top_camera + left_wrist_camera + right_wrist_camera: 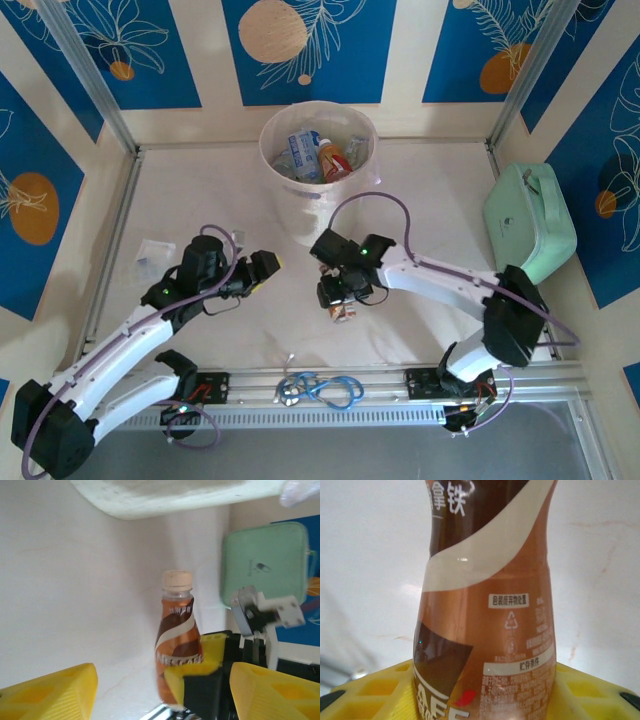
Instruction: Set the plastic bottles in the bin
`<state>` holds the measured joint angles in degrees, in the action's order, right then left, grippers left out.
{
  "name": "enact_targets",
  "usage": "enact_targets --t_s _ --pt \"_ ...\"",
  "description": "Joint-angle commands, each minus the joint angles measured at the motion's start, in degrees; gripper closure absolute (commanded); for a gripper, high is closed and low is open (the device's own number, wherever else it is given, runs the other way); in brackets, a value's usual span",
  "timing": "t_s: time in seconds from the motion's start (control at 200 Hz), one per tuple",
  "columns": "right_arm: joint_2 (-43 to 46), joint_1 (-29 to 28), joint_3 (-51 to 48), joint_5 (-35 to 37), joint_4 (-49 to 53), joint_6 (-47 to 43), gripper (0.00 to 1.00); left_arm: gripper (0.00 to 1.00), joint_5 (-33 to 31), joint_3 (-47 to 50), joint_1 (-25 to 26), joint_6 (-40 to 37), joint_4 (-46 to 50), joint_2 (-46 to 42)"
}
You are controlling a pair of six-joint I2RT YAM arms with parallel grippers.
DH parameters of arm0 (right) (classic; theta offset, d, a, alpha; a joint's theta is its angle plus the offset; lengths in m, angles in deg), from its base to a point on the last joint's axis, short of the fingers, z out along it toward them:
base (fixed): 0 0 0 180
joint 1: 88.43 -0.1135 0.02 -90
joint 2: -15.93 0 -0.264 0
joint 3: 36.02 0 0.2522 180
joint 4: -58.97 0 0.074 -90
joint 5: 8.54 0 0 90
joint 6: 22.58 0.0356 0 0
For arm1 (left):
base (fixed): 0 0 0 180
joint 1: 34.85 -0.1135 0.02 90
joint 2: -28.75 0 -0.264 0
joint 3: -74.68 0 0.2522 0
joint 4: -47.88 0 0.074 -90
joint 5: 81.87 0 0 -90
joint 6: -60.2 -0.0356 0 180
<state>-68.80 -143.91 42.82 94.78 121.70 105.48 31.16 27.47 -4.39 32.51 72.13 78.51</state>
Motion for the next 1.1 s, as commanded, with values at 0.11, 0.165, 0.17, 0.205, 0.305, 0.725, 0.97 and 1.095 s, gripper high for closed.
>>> enact_targets --t_s 0.11,0.165,0.17,0.205,0.305,0.725,0.97,1.095 --pt "7.12 -3.77 3.17 -3.23 -4.87 1.44 0.48 0.31 8.29 -0.37 -0.49 7.07 -13.68 1.7" --pt "7.75 -4.62 4.17 -3.35 -5.13 1.24 0.48 0.31 8.86 -1.18 -0.4 7.47 -14.21 1.97" --pt "7.79 -4.72 4.26 -3.37 -5.21 1.23 0.49 0.31 8.87 -1.22 -0.4 7.47 -14.19 1.99" --pt "8.13 -5.33 4.79 -3.4 -5.36 0.99 0.48 0.31 9.17 -1.52 -0.4 7.57 -14.13 2.26" --pt "8.46 -6.72 6.38 -3.71 -5.89 0.54 0.48 0.33 9.57 -1.73 -0.25 7.96 -14.56 2.72" --pt "6.04 -9.29 10.06 -6.81 -6.21 -0.79 0.48 0.38 10.23 0.22 0.13 10.4 -18.91 3.4" --pt "5.28 -9.73 11.09 -7.43 -5.92 -0.7 0.48 0.47 10.31 0.28 0.13 11.81 -21.6 4.23" --pt "5.58 -9.65 11.3 -6.82 -6.17 -0.27 0.48 0.52 10.04 0.87 0.05 13.17 -22.97 4.38"
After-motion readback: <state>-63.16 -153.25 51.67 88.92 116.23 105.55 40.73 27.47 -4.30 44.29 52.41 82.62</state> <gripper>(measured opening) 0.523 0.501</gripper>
